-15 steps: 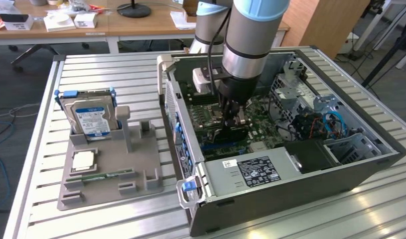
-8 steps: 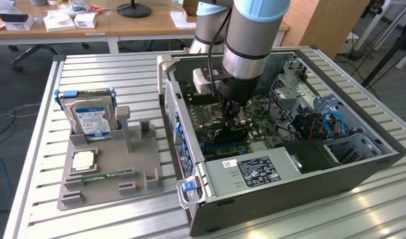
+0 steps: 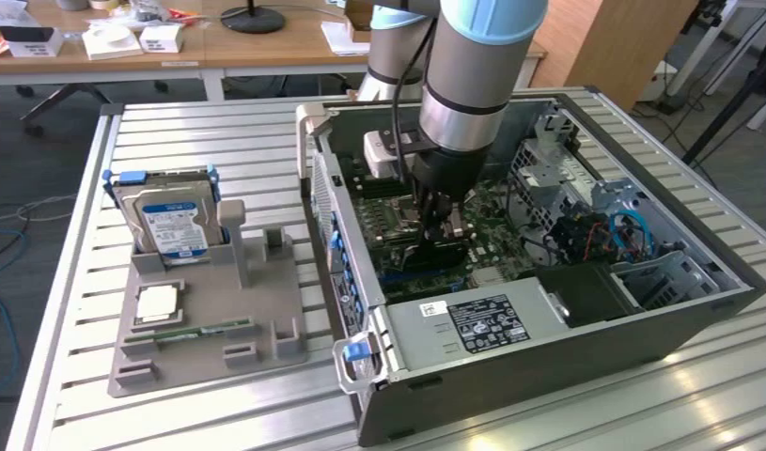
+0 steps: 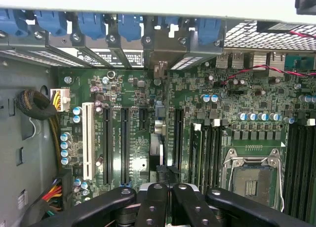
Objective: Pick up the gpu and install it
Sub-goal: 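Press down on the gpu until it lock into place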
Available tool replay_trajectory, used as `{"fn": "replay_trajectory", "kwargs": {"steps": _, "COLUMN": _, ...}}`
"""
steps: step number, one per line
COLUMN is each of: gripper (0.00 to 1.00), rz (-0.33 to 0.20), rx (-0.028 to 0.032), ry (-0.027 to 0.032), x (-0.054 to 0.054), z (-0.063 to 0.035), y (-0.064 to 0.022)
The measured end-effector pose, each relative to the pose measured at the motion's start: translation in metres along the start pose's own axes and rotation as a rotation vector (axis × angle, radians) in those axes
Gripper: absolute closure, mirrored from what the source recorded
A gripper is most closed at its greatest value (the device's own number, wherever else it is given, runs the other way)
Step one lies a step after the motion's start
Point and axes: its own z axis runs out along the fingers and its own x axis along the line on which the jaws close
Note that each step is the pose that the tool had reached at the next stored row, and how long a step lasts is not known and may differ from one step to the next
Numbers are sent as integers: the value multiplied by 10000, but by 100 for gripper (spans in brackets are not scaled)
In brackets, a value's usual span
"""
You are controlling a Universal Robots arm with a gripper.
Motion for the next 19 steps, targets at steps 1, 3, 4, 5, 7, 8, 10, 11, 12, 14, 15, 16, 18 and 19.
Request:
{"fn": "replay_trajectory", "kwargs": {"steps": 1, "gripper": 90, "rz": 0, "rx": 0, "ry": 1, "x": 1, "z": 0, "y": 0}}
{"fn": "replay_trajectory", "kwargs": {"steps": 3, "gripper": 90, "rz": -1, "rx": 1, "ry": 1, "x": 0, "z": 0, "y": 0}}
{"fn": "replay_trajectory", "kwargs": {"steps": 4, "gripper": 90, "rz": -1, "rx": 0, "ry": 2, "x": 1, "z": 0, "y": 0}}
{"fn": "replay_trajectory", "kwargs": {"steps": 5, "gripper": 90, "rz": -1, "rx": -1, "ry": 4, "x": 1, "z": 2, "y": 0}}
{"fn": "replay_trajectory", "kwargs": {"steps": 7, "gripper": 90, "rz": -4, "rx": -4, "ry": 9, "x": 2, "z": 7, "y": 2}}
{"fn": "replay_trajectory", "kwargs": {"steps": 8, "gripper": 90, "rz": -3, "rx": -3, "ry": 7, "x": 2, "z": 8, "y": 2}}
{"fn": "replay_trajectory", "kwargs": {"steps": 10, "gripper": 90, "rz": 0, "rx": 0, "ry": 2, "x": 1, "z": 11, "y": 3}}
{"fn": "replay_trajectory", "kwargs": {"steps": 11, "gripper": 90, "rz": -1, "rx": 0, "ry": 2, "x": 1, "z": 11, "y": 3}}
{"fn": "replay_trajectory", "kwargs": {"steps": 12, "gripper": 90, "rz": -1, "rx": 0, "ry": 2, "x": 1, "z": 10, "y": 3}}
{"fn": "replay_trajectory", "kwargs": {"steps": 14, "gripper": 90, "rz": -1, "rx": 2, "ry": 1, "x": 2, "z": 19, "y": 3}}
{"fn": "replay_trajectory", "kwargs": {"steps": 15, "gripper": 90, "rz": -2, "rx": 0, "ry": 3, "x": 2, "z": 20, "y": 3}}
{"fn": "replay_trajectory", "kwargs": {"steps": 16, "gripper": 90, "rz": -2, "rx": -1, "ry": 2, "x": 2, "z": 20, "y": 3}}
{"fn": "replay_trajectory", "kwargs": {"steps": 18, "gripper": 90, "rz": -1, "rx": -1, "ry": 3, "x": 2, "z": 20, "y": 4}}
{"fn": "replay_trajectory", "kwargs": {"steps": 19, "gripper": 90, "rz": -1, "rx": 0, "ry": 2, "x": 2, "z": 20, "y": 4}}
